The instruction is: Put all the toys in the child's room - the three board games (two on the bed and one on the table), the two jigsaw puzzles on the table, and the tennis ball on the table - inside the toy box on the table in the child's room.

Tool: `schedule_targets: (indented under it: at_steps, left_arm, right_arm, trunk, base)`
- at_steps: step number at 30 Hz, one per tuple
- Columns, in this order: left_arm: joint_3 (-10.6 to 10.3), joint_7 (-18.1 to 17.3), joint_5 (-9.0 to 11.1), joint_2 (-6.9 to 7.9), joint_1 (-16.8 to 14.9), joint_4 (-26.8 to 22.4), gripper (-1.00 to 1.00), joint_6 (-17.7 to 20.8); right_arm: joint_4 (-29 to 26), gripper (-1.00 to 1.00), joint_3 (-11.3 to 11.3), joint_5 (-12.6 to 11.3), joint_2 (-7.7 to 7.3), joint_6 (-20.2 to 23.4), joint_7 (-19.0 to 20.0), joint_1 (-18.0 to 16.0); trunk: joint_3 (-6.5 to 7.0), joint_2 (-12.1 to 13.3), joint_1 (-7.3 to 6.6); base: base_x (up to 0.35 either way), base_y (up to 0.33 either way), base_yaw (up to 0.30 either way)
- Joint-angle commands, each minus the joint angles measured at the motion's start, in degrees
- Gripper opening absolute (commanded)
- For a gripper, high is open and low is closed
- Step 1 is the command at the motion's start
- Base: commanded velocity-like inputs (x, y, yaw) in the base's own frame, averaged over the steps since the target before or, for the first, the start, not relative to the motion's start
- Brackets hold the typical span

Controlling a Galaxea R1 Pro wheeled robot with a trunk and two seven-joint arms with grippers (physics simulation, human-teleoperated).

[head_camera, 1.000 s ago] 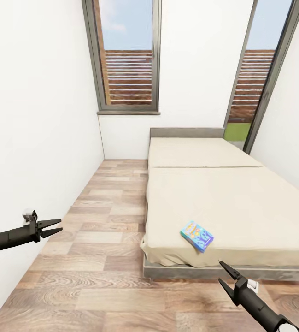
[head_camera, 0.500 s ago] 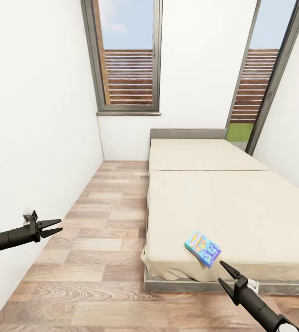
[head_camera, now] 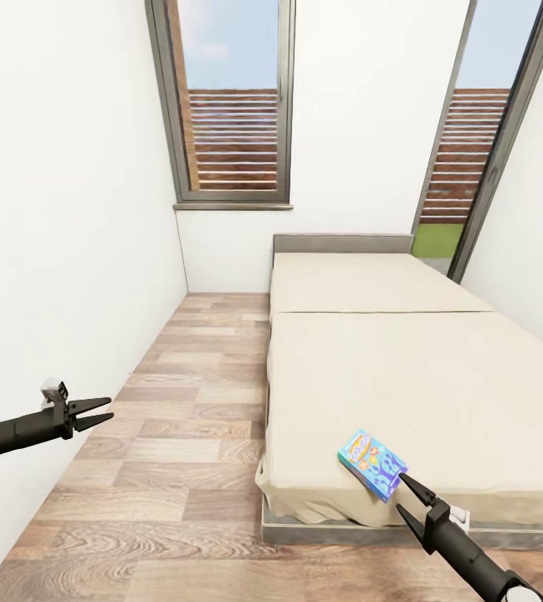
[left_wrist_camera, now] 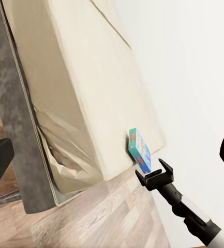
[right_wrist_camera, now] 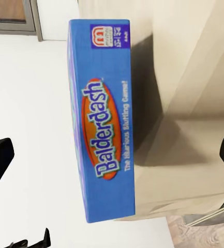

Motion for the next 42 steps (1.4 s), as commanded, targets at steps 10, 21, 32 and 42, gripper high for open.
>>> schedule_targets:
  at_steps: [10,21,32,42]
  left_arm:
    - [0.05,-0.23,-0.17,0.0,-0.03,0.0,1.0,0.68]
    - [0.05,-0.14,-0.17,-0.07,-0.03,0.04,1.0,0.69]
    - [0.05,-0.14,-0.13,-0.08,-0.03,0.07,1.0,0.69]
    - [0.05,-0.14,-0.12,-0.08,-0.03,0.05,1.0,0.69]
  right_arm:
    - [0.02,1.0,-0.05,-0.19,0.01,0.37,-0.03,-0.03]
    - [0.02,1.0,0.0,-0.19,0.01,0.29,-0.07,-0.03]
    - [0.02,1.0,0.02,-0.19,0.01,0.29,-0.07,-0.03]
    - [0.02,1.0,0.08,-0.19,0.01,0.28,-0.07,-0.03]
  trunk:
    - [-0.05,-0.02,-0.01]
    - [-0.05,-0.02,-0.01]
    - [-0.05,-0.02,-0.01]
    - [-0.05,-0.02,-0.01]
  base:
    - [0.001,0.0,0.0]
    - [0.01,0.071,0.0]
    - [0.009,0.034,0.0]
    - [0.013,0.002,0.0]
